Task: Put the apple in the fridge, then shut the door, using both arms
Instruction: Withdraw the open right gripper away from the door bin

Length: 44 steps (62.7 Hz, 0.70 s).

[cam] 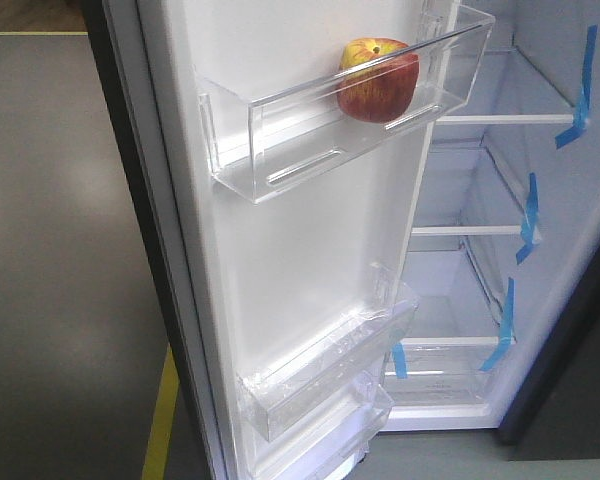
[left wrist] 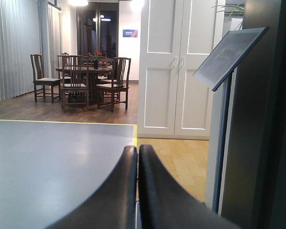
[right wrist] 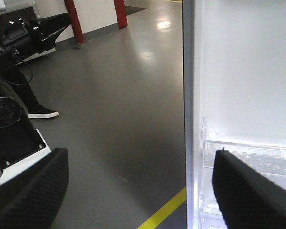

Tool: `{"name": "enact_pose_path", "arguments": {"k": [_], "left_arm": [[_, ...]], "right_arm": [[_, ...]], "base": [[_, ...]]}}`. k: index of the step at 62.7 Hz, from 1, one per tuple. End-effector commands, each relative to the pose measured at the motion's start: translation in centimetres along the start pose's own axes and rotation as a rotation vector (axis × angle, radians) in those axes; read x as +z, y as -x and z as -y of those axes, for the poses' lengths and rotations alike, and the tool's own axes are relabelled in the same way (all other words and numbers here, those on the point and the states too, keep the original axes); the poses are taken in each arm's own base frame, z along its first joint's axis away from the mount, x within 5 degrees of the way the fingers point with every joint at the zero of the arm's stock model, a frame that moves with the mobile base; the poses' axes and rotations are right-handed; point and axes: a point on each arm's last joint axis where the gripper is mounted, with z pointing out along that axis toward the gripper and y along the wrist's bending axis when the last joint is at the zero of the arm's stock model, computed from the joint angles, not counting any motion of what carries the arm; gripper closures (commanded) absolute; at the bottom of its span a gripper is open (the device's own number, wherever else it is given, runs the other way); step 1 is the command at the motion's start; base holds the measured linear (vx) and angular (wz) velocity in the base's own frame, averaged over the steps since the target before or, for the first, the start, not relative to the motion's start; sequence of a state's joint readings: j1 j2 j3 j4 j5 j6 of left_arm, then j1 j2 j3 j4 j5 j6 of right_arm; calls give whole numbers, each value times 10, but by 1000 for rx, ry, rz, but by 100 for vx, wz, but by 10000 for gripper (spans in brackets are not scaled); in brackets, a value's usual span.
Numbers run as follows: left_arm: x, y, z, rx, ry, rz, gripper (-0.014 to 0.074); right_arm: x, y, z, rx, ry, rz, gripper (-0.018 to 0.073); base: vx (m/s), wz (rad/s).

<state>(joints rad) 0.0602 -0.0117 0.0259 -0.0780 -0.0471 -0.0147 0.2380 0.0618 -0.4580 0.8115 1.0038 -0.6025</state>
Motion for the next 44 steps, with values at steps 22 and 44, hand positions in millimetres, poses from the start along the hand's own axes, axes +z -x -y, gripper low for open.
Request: {"name": "enact_pose_path", "arguments": {"k": [22,44], "left_arm": [[-2,23,2,-13,-8,125,603],[26,125,13,49,-15,13,603]], "right_arm": [[-1,11,-1,21,-2,64,-27],[-1,11,-1,21,-2,64,-27]], "base": [[0,0],[0,0]]}}
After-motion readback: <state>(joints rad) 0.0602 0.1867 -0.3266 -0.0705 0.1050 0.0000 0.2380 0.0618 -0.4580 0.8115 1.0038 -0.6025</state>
